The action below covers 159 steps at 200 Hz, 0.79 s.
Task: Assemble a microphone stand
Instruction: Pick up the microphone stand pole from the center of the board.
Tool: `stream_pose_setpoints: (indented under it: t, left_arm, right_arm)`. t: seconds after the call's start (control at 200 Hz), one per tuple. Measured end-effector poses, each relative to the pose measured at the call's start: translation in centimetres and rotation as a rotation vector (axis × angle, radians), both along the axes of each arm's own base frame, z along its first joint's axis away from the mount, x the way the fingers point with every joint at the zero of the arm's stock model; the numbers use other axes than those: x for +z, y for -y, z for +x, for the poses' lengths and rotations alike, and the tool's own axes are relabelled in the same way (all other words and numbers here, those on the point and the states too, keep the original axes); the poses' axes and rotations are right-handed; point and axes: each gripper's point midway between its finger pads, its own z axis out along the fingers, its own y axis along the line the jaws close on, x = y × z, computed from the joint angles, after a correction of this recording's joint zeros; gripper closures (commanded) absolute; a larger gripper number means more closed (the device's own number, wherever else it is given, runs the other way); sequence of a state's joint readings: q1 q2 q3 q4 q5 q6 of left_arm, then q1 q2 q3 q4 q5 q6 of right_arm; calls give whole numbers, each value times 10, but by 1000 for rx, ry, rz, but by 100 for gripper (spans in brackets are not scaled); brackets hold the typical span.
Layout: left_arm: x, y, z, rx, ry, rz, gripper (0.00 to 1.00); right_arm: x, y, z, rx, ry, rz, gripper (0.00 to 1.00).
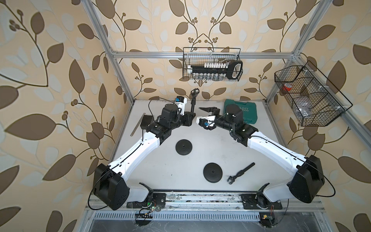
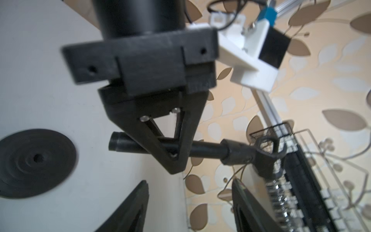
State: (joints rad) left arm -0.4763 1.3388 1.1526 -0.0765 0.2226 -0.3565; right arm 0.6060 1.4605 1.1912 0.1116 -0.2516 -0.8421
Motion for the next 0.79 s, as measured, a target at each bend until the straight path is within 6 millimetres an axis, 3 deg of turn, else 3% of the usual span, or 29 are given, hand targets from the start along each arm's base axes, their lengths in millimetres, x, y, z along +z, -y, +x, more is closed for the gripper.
stream_pose_setpoints:
  t: [0.185,0.355,0.71,0.795]
  left_arm:
    - [-19,-10,7,48,36,62,100]
    - [-51,-16,6,68,21,108,100]
    - [-72,-16,-7,11,63,141,100]
    - [-73,-16,-13,-8,78,142,100]
  right_arm:
    - [-24,9,4,-174,-410,246,38]
    - [-29,9,-3,-241,-668,436,30]
    - [-27,9,-19,-222,-1041,647,31]
    - [-21,10,-20,-212,-1071,683,37]
